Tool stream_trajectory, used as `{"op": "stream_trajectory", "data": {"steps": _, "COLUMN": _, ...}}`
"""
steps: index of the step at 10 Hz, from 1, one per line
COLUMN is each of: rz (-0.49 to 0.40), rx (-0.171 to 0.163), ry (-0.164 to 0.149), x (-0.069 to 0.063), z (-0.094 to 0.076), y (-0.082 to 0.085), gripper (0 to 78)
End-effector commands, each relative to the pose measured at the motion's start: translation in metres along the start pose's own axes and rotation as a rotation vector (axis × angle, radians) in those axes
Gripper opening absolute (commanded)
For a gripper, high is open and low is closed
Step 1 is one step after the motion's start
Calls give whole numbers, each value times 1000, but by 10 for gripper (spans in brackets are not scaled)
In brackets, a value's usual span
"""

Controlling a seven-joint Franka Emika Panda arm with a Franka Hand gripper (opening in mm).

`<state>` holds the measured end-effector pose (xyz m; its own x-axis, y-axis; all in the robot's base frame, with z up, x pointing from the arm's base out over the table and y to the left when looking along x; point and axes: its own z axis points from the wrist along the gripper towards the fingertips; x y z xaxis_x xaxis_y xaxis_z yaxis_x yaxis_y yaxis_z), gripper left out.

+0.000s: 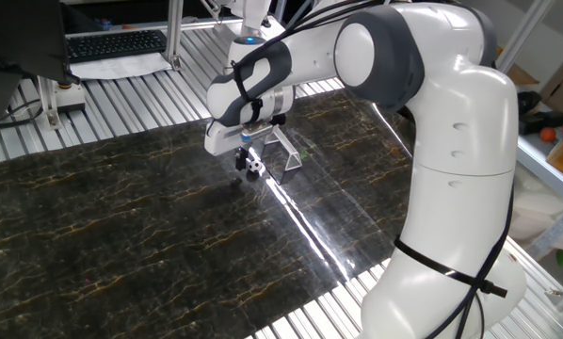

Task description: Push the soccer ball into the goal

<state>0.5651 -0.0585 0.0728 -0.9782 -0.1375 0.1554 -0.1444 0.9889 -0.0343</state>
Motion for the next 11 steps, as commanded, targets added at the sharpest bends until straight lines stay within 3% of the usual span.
{"op": "stream_trajectory", "data": {"steps": 1, "rz": 4, "rx": -16, "ry": -5, "x": -1, "z": -1, "y": -1, "gripper": 0}}
{"op": "stream_trajectory", "data": {"steps": 2, "rz": 6, "rx": -51, "ry": -9, "x": -1, "z": -1, "y": -1, "gripper": 0}}
{"op": "stream_trajectory", "data": {"steps": 4, "rz": 43, "rx": -67, "ry": -13, "x": -1, "z": -1, "y": -1, "gripper": 0}}
{"op": "stream_trajectory", "data": {"steps": 7, "rz": 118, "rx": -80, "ry": -34, "x": -1, "z": -1, "y": -1, "gripper": 0}}
{"op": "stream_trajectory", "data": {"steps": 9, "rz": 93, "rx": -78, "ry": -32, "x": -1, "z": -1, "y": -1, "gripper": 0}}
{"op": "stream_trajectory", "data": {"steps": 11, "rz": 60, "rx": -76, "ry": -35, "x": -2, "z": 6, "y": -17, "gripper": 0}}
